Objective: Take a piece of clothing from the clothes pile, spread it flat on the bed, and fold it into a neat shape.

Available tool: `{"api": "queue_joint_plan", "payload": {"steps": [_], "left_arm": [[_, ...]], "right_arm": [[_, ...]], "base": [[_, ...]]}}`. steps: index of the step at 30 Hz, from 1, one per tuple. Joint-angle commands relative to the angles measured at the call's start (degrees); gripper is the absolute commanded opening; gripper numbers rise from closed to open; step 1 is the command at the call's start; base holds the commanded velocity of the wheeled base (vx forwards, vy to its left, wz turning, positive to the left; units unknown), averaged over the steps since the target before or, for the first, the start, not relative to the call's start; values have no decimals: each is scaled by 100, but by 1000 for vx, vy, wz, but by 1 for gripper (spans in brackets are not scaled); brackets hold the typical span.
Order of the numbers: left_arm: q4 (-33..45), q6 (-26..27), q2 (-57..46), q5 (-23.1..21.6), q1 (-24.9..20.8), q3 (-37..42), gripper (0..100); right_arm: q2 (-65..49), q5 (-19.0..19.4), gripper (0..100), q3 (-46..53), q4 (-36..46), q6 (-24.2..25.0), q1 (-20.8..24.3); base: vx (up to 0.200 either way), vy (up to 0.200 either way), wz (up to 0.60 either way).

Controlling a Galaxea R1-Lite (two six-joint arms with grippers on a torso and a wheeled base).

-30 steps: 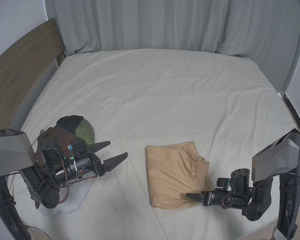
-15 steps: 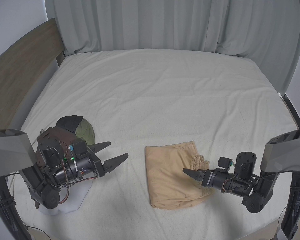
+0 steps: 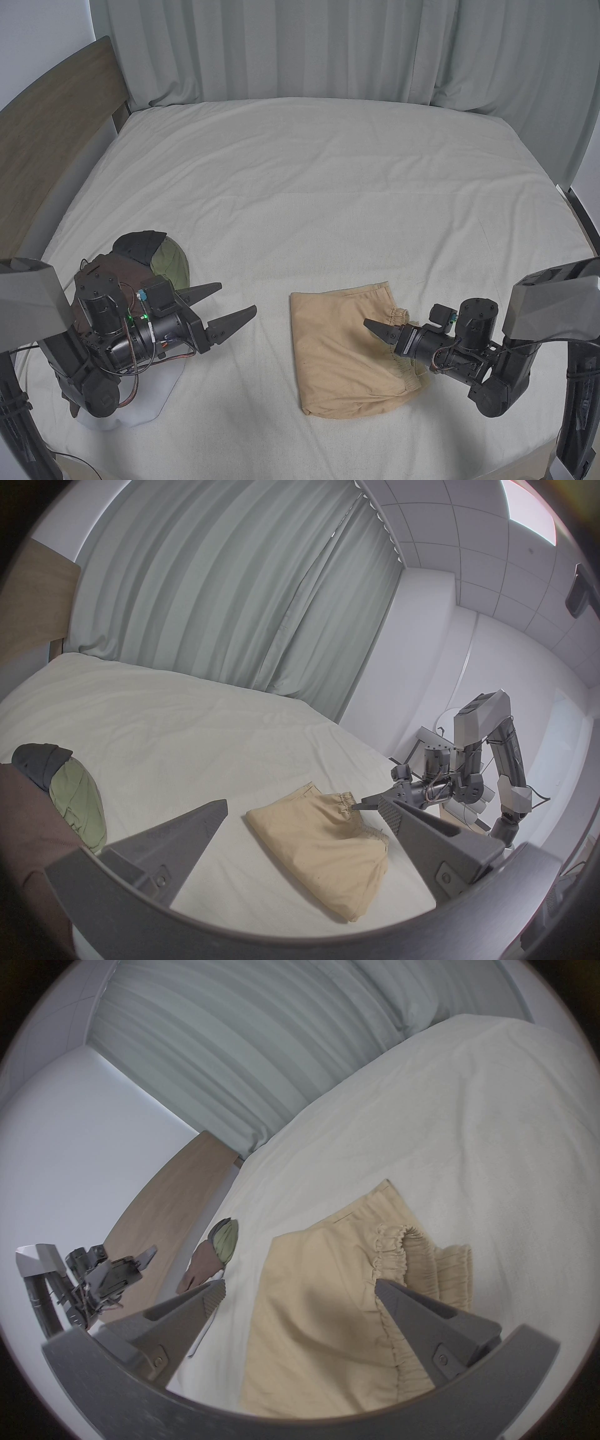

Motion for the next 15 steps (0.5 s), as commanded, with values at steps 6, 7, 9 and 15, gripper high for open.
{"api": "queue_joint_plan", "payload": {"steps": [6,7,9,15], "left_arm": [[-1,-4,4,-1,-1,-1,100],[-1,-4,4,-1,-1,-1,100],[-1,-4,4,-1,-10,-1,100],[-1,-4,-14,-1,-18,-1,100]], "right_arm": [[324,-118,100,-154,3,-5,-135],[332,-126,100,-146,3,-5,-135],[332,-135,100,-154,3,-5,-135],[447,-135,100,-163,3,-23,-143]], "base": [[0,0,0],[0,0,0],[0,0,0],[0,0,0]]}}
